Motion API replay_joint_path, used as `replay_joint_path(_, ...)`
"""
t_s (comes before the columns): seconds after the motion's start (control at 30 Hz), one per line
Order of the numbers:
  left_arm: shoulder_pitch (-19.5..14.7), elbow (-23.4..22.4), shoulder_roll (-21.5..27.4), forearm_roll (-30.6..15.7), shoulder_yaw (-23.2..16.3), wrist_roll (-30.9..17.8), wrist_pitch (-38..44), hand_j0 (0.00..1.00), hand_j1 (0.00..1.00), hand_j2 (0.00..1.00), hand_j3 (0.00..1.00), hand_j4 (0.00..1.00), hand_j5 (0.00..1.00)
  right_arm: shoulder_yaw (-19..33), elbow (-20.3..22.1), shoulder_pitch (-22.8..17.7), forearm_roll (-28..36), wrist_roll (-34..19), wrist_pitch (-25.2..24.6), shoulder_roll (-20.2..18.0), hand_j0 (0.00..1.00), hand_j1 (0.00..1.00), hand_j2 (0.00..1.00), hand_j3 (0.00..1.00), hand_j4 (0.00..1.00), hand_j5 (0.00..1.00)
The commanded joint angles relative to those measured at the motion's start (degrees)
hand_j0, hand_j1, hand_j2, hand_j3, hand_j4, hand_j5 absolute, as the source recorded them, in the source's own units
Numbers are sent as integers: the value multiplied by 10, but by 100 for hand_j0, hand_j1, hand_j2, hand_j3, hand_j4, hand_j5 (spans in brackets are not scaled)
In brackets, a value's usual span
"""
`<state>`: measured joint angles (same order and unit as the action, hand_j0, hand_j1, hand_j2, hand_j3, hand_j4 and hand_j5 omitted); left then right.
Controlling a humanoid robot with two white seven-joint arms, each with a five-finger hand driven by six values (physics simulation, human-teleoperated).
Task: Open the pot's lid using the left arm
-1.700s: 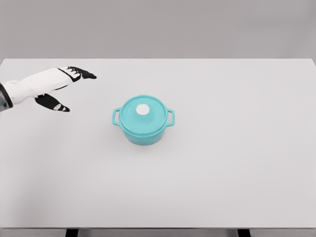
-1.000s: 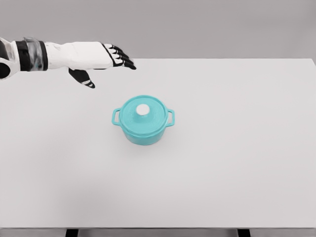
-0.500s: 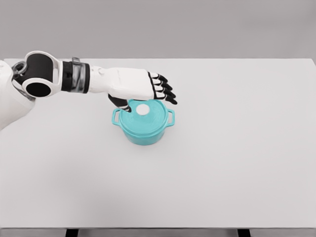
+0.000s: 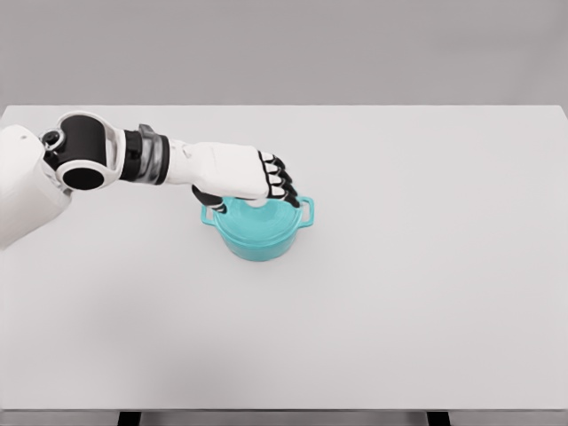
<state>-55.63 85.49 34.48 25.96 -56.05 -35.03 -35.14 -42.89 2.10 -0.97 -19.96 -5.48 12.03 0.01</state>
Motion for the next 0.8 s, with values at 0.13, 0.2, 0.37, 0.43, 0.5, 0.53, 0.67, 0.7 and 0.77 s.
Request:
replay_joint_path(0.13, 0, -9, -4, 11, -1, 0, 1, 83, 83, 83, 83, 83, 83, 0, 0, 0, 0, 0, 0, 0, 100, 100, 100, 100, 100, 100)
replay_joint_path(0.2, 0, -9, -6, 11, -1, 0, 1, 83, 83, 83, 83, 83, 83, 0, 0, 0, 0, 0, 0, 0, 100, 100, 100, 100, 100, 100)
replay_joint_path(0.37, 1, -9, -10, 12, -2, 0, 1, 83, 83, 83, 83, 83, 83, 0, 0, 0, 0, 0, 0, 0, 100, 100, 100, 100, 100, 100)
replay_joint_path(0.43, 1, -13, -13, 13, -3, 0, 1, 83, 83, 83, 83, 83, 83, 0, 0, 0, 0, -1, 0, 0, 100, 100, 100, 100, 100, 100)
replay_joint_path(0.5, 4, -16, -13, 18, -2, 0, 1, 83, 83, 83, 83, 83, 83, 0, 0, 0, 0, 0, 0, 0, 100, 100, 100, 100, 100, 100)
replay_joint_path(0.53, 4, -16, -16, 20, -3, 0, 1, 83, 83, 83, 83, 83, 83, 0, 0, 0, 0, -1, 0, 0, 100, 100, 100, 100, 100, 100)
replay_joint_path(0.67, 4, -16, -16, 21, -2, 0, 1, 73, 73, 73, 73, 73, 73, 0, 0, 0, 0, -1, 0, 0, 100, 100, 100, 100, 100, 100)
replay_joint_path(0.7, 4, -17, -16, 21, -2, 0, 1, 73, 73, 73, 73, 73, 73, 0, 0, 0, 0, 0, 0, 0, 100, 100, 100, 100, 100, 100)
replay_joint_path(0.77, 4, -16, -16, 21, -2, 0, 1, 70, 70, 70, 70, 70, 70, 0, 0, 0, 0, -1, 0, 0, 100, 100, 100, 100, 100, 100)
